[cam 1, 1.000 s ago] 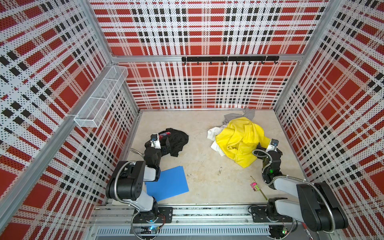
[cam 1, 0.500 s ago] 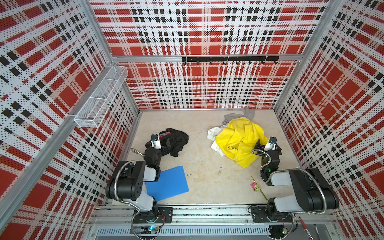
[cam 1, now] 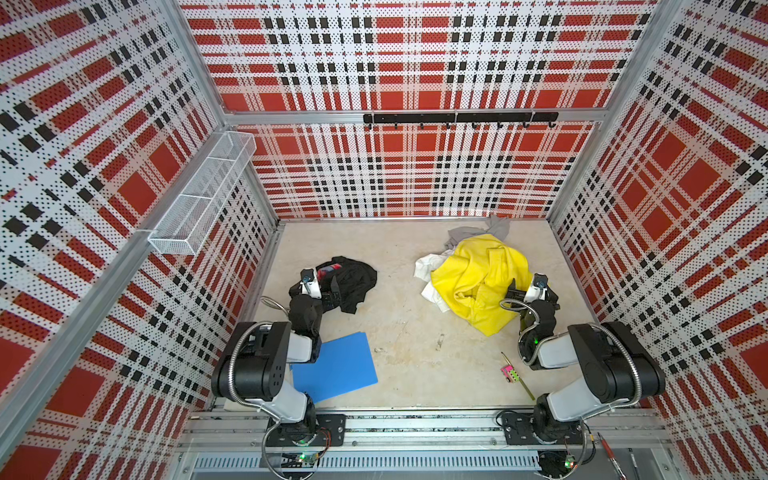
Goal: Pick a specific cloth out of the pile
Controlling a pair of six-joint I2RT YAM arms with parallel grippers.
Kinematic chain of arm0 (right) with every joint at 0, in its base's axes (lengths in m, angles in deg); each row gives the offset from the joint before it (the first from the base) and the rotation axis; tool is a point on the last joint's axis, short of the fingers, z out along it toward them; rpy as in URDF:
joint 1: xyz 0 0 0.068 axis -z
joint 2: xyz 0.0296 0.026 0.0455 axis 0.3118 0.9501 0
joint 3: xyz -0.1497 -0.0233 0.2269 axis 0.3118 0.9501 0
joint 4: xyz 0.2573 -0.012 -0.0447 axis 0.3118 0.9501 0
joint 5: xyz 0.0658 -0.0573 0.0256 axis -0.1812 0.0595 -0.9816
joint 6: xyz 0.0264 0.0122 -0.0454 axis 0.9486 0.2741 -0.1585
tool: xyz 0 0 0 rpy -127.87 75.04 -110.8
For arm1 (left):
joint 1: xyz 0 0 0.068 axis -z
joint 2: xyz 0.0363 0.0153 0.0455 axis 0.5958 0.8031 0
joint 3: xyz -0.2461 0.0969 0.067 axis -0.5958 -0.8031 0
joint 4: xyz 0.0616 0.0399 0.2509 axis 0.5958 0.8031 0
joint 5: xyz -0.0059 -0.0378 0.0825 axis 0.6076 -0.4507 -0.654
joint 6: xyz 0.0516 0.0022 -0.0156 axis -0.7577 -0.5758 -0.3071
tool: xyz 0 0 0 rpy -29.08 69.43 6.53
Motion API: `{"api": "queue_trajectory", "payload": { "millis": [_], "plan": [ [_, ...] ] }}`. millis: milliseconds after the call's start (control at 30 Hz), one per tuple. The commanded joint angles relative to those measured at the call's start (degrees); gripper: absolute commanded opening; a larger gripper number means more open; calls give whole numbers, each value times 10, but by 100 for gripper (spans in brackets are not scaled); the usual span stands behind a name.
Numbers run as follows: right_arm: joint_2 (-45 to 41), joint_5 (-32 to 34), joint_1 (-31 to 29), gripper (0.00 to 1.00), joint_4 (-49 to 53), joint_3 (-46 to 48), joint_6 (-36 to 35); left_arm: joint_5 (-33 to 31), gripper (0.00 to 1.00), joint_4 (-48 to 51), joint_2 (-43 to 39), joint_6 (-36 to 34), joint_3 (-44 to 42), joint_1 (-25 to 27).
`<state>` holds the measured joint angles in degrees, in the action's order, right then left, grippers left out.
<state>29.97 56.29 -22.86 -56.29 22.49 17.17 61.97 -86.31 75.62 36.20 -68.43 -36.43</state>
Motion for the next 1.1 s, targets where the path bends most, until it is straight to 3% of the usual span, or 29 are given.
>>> {"api": "queue_trajectory", "payload": {
  "millis": [0, 100, 233, 433, 500, 1067],
  "plan": [
    [5, -3, 2, 100, -42, -10, -7, -8, 99, -10, -2, 5, 7, 2],
    [3, -10, 4, 100, -51, -3, -6, -9, 99, -10, -1, 5, 7, 3],
    [6, -120, 18, 100, -159, 52, -27, -9, 99, -10, -1, 5, 7, 2],
    [-1, -164, 37, 100, -4, -22, -18, -9, 99, -10, -1, 5, 7, 3],
    [-1, -126, 41, 100, 5, -27, 1, -8, 99, -10, -1, 5, 7, 2],
    [-1, -126, 41, 100, 3, -26, 0, 6, 99, -8, -2, 1, 8, 2]
  ]
}}
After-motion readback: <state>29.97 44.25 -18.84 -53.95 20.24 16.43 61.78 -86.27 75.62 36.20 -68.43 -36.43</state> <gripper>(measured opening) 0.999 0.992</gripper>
